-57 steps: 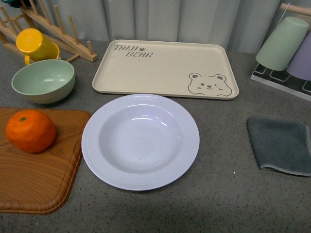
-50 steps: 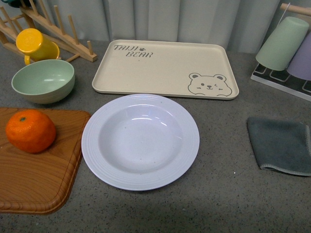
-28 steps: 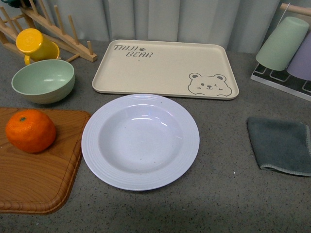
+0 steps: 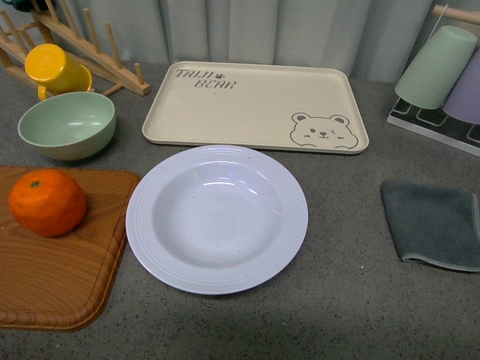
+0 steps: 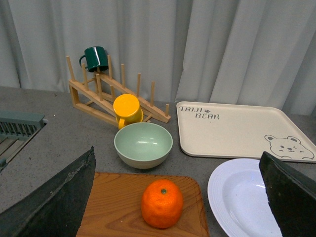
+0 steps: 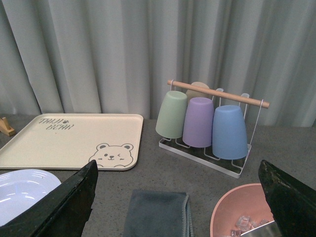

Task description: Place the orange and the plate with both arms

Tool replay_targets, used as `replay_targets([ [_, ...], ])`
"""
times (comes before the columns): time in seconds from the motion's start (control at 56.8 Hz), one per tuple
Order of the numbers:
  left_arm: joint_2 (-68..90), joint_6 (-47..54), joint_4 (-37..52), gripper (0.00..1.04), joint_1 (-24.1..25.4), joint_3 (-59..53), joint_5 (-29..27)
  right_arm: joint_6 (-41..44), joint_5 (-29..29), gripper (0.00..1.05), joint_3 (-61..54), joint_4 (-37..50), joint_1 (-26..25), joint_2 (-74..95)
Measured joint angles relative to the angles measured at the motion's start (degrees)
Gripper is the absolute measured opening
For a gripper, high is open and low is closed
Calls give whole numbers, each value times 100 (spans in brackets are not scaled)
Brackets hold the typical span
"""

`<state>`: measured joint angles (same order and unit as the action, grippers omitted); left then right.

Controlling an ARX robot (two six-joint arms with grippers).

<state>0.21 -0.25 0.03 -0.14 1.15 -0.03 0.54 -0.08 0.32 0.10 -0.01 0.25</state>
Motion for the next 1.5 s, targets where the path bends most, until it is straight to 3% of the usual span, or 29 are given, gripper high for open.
replay_targets([
  [1.496,0,-2,0,98,0,0,0,0,0,95,0,0,0,0],
])
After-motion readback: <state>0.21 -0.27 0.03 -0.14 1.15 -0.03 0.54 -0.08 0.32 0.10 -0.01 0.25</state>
